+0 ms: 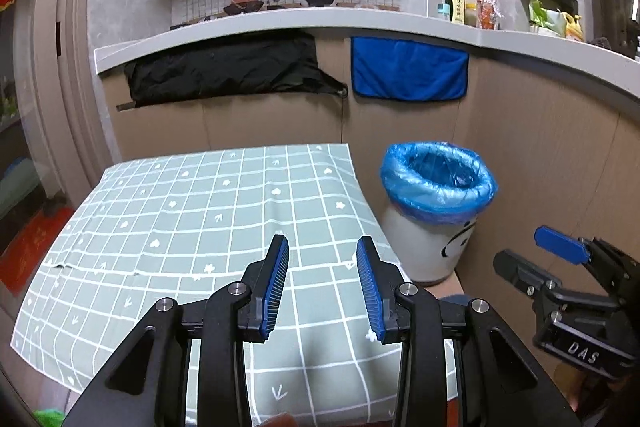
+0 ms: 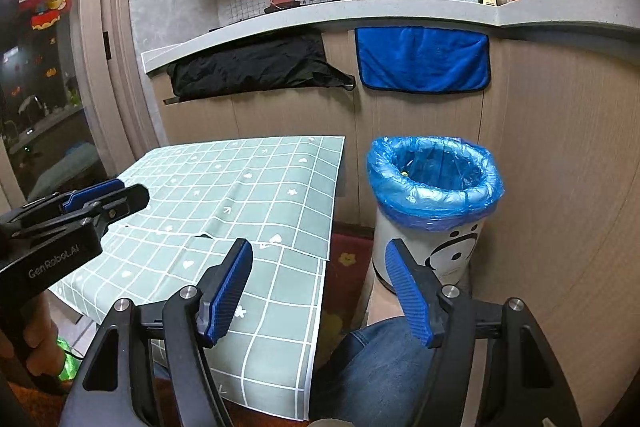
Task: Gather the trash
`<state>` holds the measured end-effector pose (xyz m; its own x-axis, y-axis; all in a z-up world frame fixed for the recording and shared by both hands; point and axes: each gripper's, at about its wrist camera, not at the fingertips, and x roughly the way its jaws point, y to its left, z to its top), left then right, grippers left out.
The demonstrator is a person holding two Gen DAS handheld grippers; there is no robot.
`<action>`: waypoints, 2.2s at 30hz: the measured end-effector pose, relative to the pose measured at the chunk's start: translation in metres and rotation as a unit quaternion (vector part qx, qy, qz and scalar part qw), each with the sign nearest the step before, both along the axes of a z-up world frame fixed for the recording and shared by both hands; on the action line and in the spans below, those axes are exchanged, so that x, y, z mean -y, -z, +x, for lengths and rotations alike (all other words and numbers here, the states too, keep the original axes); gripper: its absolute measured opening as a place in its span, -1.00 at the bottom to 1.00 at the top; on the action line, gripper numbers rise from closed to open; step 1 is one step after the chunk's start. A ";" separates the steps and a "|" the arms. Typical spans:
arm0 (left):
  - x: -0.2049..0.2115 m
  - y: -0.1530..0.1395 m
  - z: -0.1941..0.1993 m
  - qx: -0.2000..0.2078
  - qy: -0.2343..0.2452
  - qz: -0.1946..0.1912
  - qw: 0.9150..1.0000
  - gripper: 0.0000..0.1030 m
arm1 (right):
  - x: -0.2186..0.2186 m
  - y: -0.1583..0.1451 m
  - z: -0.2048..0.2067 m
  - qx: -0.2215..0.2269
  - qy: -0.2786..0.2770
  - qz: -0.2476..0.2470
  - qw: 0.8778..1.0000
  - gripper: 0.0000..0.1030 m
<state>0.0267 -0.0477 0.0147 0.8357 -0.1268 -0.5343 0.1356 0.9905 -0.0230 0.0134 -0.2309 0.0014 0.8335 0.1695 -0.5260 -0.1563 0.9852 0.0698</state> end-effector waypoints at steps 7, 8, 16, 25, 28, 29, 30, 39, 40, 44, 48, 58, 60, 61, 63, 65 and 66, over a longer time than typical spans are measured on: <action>-0.006 0.011 -0.003 -0.026 -0.006 -0.007 1.000 -0.29 | -0.002 -0.001 -0.002 0.003 -0.002 -0.004 1.000 0.29; -0.007 0.011 -0.003 -0.026 -0.007 -0.007 1.000 -0.29 | -0.002 -0.001 -0.002 0.002 -0.002 -0.003 1.000 0.29; -0.006 0.007 -0.007 -0.013 -0.005 -0.011 1.000 -0.29 | -0.003 -0.001 -0.003 0.005 0.000 -0.003 1.000 0.30; -0.006 0.006 -0.008 -0.012 -0.005 -0.013 1.000 -0.29 | -0.005 -0.002 -0.005 0.006 0.001 -0.006 1.000 0.31; -0.005 0.006 -0.010 -0.010 -0.004 -0.013 1.000 -0.29 | -0.005 -0.002 -0.006 0.006 0.001 -0.005 1.000 0.31; -0.006 0.005 -0.010 -0.010 -0.003 -0.013 1.000 -0.29 | -0.005 -0.002 -0.006 0.006 0.001 -0.005 1.000 0.31; -0.005 0.004 -0.010 -0.010 -0.003 -0.013 1.000 -0.29 | -0.005 -0.002 -0.005 0.006 0.001 -0.006 1.000 0.31; -0.007 0.003 -0.010 -0.008 0.002 -0.015 1.000 -0.29 | -0.002 -0.004 -0.005 0.009 0.004 -0.005 1.000 0.31; -0.007 0.002 -0.010 -0.008 0.002 -0.015 1.000 -0.29 | -0.002 -0.005 -0.006 0.010 0.004 -0.006 1.000 0.31; -0.006 0.002 -0.010 -0.008 0.002 -0.015 1.000 -0.29 | -0.002 -0.007 -0.007 0.015 0.006 -0.008 1.000 0.31; -0.006 0.003 -0.010 -0.008 0.002 -0.016 1.000 -0.29 | -0.002 -0.007 -0.009 0.013 0.006 -0.007 1.000 0.31; -0.005 0.004 -0.010 -0.013 0.005 -0.015 1.000 -0.29 | -0.002 -0.008 -0.009 0.013 0.006 -0.007 1.000 0.31; -0.006 0.004 -0.011 -0.014 0.005 -0.016 1.000 -0.29 | -0.002 -0.009 -0.009 0.012 0.005 -0.006 1.000 0.31; -0.006 0.004 -0.011 -0.015 0.006 -0.017 1.000 -0.29 | -0.002 -0.009 -0.009 0.011 0.005 -0.006 1.000 0.31; -0.006 0.004 -0.011 -0.015 0.006 -0.018 1.000 -0.29 | -0.001 -0.009 -0.008 0.011 0.005 -0.007 1.000 0.31; -0.006 0.005 -0.010 -0.015 0.006 -0.018 1.000 -0.29 | -0.001 -0.010 -0.008 0.010 0.006 -0.007 1.000 0.31; -0.006 0.005 -0.010 -0.015 0.005 -0.017 1.000 -0.29 | -0.001 -0.010 -0.008 0.010 0.005 -0.008 1.000 0.31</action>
<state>0.0163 -0.0413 0.0100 0.8181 -0.1544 -0.5539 0.1450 0.9875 -0.0610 0.0058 -0.2303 0.0110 0.8454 0.1526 -0.5118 -0.1468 0.9878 0.0520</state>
